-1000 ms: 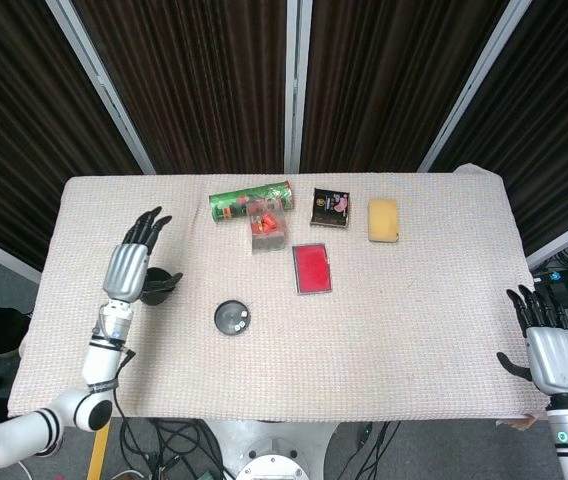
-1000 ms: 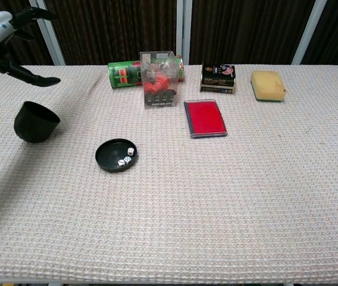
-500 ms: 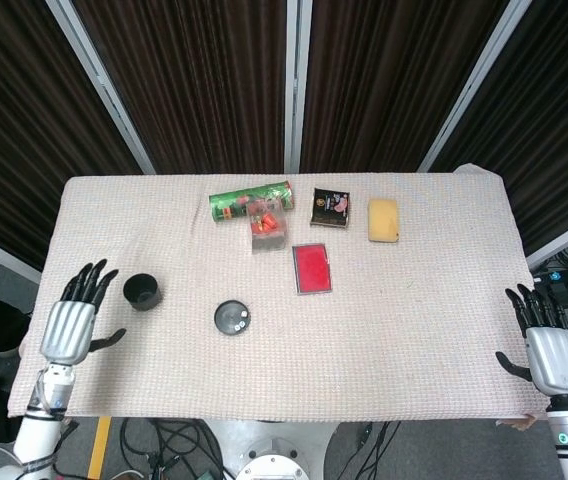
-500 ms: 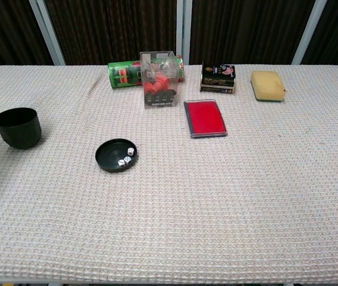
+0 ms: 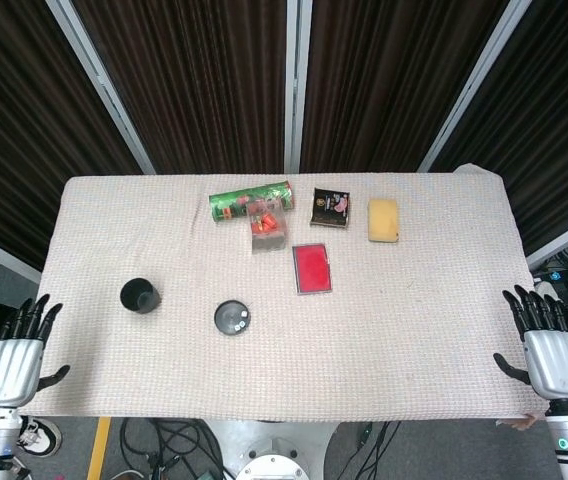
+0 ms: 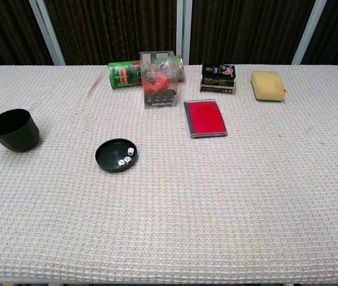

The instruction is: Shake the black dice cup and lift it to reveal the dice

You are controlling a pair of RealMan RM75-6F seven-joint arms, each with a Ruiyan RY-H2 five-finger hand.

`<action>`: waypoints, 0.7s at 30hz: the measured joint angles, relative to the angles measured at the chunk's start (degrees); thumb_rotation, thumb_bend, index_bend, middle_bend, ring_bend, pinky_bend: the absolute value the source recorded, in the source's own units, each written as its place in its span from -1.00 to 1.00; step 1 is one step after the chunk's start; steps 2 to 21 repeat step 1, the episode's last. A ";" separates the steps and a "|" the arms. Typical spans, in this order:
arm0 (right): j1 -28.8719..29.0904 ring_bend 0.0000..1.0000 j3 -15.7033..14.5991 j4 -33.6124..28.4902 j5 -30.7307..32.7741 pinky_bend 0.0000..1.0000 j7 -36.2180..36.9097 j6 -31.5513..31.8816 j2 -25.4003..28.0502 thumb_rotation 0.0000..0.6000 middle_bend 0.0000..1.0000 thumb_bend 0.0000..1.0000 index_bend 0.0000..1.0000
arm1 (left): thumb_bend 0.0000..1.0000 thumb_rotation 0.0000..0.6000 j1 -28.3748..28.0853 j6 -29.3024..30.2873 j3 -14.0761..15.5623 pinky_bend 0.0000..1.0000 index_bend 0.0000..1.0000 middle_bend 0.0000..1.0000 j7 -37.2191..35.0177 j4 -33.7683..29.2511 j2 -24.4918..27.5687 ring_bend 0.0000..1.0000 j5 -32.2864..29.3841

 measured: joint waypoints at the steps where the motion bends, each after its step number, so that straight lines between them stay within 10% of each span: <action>1: -0.05 -1.00 -0.04 0.25 0.02 -1.00 0.14 -0.01 -0.05 1.00 -0.97 -0.80 -1.00 | -0.88 1.00 0.30 0.15 -0.19 -0.72 -0.80 -0.95 0.07 -0.06 0.09 -1.00 -0.08; 21: -0.05 -1.00 -0.04 0.25 0.02 -1.00 0.14 -0.01 -0.05 1.00 -0.97 -0.80 -1.00 | -0.88 1.00 0.30 0.15 -0.19 -0.72 -0.80 -0.95 0.07 -0.06 0.09 -1.00 -0.08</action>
